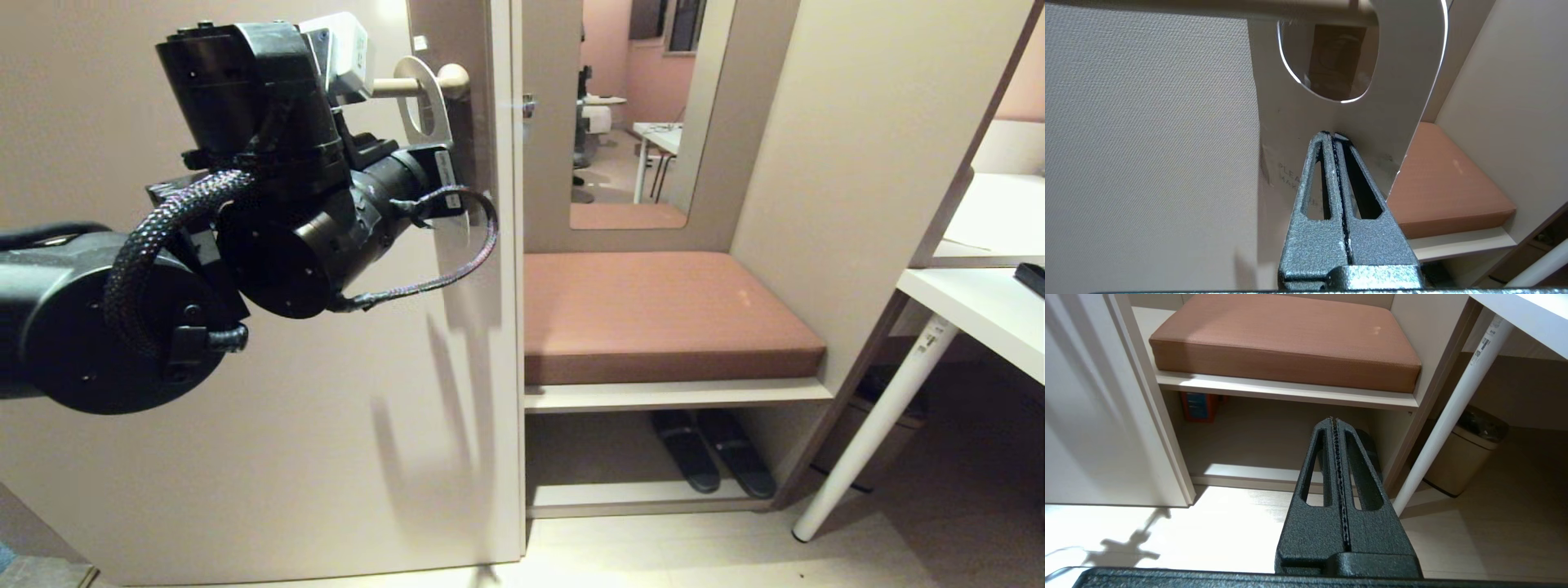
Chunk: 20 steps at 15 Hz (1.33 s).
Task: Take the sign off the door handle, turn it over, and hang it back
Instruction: Hang the sign back with the other side facing out
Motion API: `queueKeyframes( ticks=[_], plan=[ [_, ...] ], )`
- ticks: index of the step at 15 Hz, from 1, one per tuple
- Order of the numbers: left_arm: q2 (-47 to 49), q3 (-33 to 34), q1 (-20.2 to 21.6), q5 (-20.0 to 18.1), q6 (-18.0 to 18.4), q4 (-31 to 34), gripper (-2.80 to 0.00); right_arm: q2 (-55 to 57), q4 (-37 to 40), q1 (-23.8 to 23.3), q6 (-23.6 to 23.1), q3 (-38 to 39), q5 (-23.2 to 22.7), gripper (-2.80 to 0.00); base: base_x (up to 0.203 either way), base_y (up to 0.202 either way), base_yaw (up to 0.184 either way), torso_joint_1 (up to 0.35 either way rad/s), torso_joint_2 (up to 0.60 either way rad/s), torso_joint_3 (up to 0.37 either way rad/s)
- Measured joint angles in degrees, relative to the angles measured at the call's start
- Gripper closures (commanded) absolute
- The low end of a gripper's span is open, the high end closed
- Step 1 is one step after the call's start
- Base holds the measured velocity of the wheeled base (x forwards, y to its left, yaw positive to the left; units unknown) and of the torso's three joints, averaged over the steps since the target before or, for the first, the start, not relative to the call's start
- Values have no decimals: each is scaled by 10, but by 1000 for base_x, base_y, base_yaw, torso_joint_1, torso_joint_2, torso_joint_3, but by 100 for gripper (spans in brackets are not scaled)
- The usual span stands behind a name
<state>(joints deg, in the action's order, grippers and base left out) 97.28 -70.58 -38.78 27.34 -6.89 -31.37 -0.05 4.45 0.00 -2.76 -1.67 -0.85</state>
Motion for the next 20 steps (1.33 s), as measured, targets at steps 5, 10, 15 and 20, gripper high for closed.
queueKeyframes(
  ticks=[5,10,15,20],
  plan=[
    [15,-18,2,0,-14,3,0,0,0,0,0,0,0,0,0,0,0,0,0,0],
    [24,-27,4,-1,-12,4,0,0,0,0,0,0,0,0,0,0,0,0,0,0],
    [30,-36,3,-17,-12,3,0,0,0,0,0,0,0,0,0,0,0,0,0,0],
    [43,-54,0,-24,-11,3,0,0,0,0,0,0,0,0,0,0,0,0,0,0]
  ],
)
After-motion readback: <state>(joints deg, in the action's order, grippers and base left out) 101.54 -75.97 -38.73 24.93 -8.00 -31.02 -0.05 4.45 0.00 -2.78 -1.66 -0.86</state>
